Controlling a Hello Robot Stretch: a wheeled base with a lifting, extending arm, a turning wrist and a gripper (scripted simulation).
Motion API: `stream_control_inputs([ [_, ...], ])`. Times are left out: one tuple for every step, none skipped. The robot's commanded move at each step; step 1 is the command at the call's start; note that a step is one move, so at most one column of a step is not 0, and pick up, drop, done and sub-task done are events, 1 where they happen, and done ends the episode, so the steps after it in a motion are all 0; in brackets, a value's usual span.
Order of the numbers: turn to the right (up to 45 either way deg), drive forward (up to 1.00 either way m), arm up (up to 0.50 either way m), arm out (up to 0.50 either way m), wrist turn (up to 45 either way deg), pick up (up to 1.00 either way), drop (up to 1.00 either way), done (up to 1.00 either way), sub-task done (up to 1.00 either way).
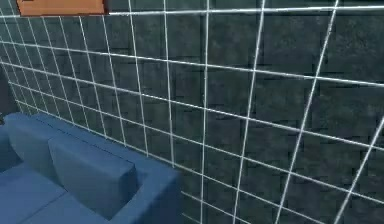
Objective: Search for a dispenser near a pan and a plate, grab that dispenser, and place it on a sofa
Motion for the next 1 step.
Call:
stream_control_inputs([
  [-45.0, 0.00, 0.00, 0.00, 0.0, 0.00, 0.00, 0.00, 0.00],
])
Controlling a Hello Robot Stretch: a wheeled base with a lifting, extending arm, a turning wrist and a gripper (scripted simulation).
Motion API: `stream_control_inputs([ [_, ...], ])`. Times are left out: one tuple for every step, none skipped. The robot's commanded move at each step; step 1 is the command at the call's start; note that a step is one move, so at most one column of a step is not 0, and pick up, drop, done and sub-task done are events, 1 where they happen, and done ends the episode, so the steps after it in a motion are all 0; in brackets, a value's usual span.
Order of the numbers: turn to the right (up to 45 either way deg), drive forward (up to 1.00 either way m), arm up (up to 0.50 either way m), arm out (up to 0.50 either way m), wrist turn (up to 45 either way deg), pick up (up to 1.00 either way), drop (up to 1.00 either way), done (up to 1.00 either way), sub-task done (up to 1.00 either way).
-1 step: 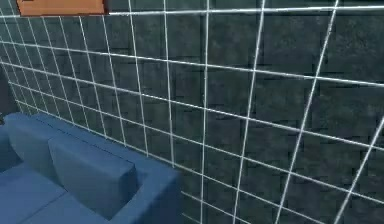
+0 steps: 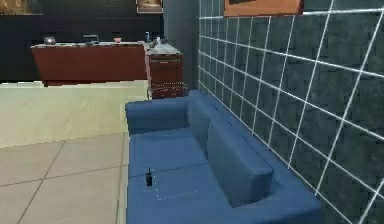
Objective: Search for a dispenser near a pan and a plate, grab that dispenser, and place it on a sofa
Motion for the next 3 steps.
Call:
stream_control_inputs([
  [-45.0, 0.00, 0.00, 0.00, 0.0, 0.00, 0.00, 0.00, 0.00],
  [-33.0, 0.00, 0.00, 0.00, 0.0, 0.00, 0.00, 0.00, 0.00],
  [0.0, 0.40, 0.00, 0.00, 0.0, 0.00, 0.00, 0.00, 0.00],
])
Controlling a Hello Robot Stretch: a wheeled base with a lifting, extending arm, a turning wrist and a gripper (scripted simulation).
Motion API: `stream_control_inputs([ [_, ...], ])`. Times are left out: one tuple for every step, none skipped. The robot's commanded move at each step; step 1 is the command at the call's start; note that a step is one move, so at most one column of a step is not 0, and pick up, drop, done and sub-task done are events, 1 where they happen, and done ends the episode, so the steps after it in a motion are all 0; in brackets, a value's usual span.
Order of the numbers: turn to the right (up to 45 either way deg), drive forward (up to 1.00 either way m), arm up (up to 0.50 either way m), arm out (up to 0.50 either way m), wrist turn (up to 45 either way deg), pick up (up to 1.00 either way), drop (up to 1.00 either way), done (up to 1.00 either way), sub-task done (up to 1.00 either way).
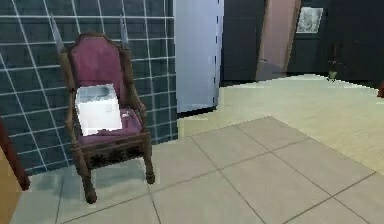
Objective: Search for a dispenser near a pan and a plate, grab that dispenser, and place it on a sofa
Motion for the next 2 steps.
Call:
stream_control_inputs([
  [-9.0, 0.00, 0.00, 0.00, 0.0, 0.00, 0.00, 0.00, 0.00],
  [-3.0, 0.00, 0.00, 0.00, 0.0, 0.00, 0.00, 0.00, 0.00],
])
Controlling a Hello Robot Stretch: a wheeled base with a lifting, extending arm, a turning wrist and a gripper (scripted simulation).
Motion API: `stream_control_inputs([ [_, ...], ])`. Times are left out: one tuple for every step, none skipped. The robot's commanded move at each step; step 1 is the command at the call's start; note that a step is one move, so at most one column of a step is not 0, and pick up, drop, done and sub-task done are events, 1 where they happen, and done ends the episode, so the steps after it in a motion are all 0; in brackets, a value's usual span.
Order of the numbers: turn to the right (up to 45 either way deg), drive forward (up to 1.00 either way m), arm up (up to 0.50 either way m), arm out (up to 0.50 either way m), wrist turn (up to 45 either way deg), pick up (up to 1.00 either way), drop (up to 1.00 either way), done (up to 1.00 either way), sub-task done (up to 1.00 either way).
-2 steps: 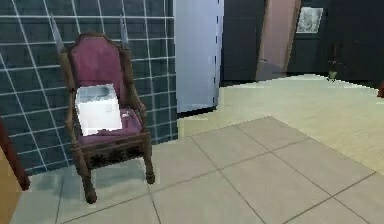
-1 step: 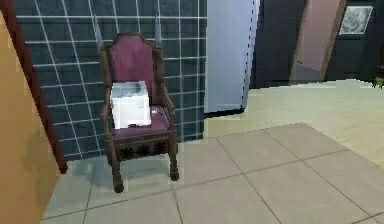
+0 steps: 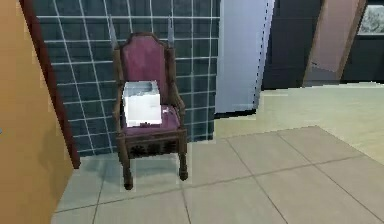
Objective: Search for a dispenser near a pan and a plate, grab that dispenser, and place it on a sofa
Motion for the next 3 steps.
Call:
stream_control_inputs([
  [0.0, 0.55, 0.00, 0.00, 0.0, 0.00, 0.00, 0.00, 0.00],
  [45.0, 0.00, 0.00, 0.00, 0.0, 0.00, 0.00, 0.00, 0.00],
  [36.0, 0.00, 0.00, 0.00, 0.0, 0.00, 0.00, 0.00, 0.00],
])
